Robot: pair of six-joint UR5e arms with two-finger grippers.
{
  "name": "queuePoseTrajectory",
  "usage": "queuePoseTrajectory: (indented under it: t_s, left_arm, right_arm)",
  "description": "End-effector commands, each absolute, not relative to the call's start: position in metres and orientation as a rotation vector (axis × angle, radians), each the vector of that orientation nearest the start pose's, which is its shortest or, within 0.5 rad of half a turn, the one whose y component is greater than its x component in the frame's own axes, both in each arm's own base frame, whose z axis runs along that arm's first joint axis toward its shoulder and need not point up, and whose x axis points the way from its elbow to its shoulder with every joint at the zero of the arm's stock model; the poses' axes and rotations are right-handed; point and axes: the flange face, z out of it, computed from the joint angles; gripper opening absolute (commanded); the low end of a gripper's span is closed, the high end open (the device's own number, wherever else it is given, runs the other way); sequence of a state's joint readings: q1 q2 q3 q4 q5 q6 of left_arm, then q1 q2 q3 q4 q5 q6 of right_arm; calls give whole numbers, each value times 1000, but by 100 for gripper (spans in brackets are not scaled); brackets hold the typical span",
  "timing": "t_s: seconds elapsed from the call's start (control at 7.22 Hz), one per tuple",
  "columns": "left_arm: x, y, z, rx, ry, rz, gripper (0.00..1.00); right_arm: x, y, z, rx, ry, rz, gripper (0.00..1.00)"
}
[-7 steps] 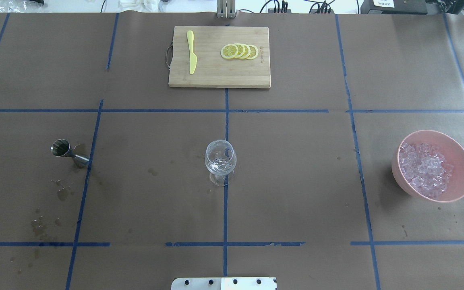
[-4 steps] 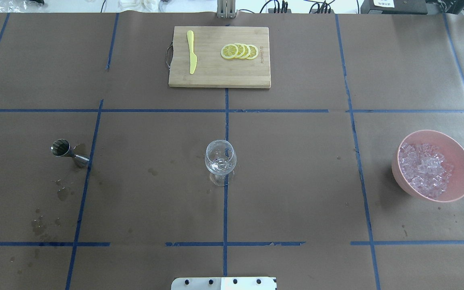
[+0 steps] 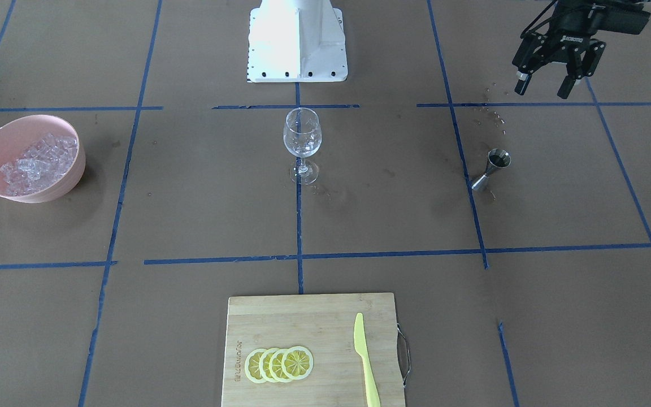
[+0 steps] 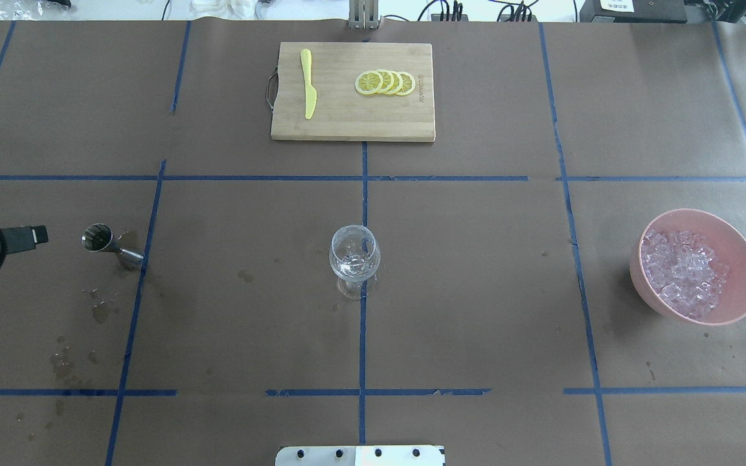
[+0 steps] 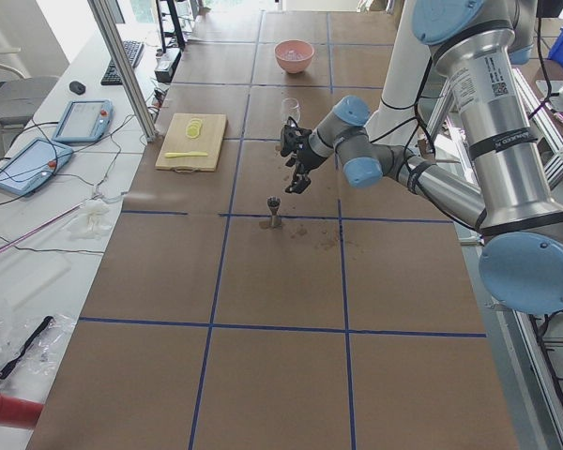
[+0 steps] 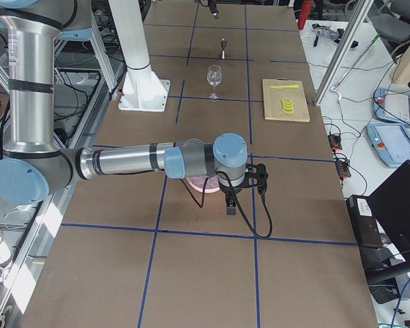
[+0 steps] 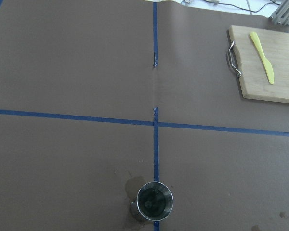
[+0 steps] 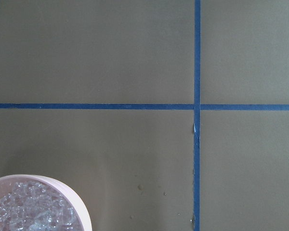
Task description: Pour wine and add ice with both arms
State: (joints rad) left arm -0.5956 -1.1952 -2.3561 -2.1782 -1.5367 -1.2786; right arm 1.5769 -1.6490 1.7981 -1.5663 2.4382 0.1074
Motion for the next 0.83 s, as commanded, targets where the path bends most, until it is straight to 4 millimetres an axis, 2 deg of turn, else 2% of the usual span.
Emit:
queuePoseTrajectory:
  t_s: [0.0,0.14,0.28,0.55,0.69]
  left_arm:
    - [260,-264,381,477,892,-391,100]
    - [285,-251,401,532,803,-404,100]
    - [297,-250,419,605,759,-423,100]
    - [336,-256,434,699,740,-441,100]
    - [347,-253,444,732,736,-435,99]
  right_arm:
    - [60,-463,575,102,-870,40,100]
    - [60,-464,574,101,-870,47,100]
    - [60,-464,572,102,-871,52,100]
    - [60,-464,572,99,-871,56,100]
    - [60,-464,572,101,-871,55,100]
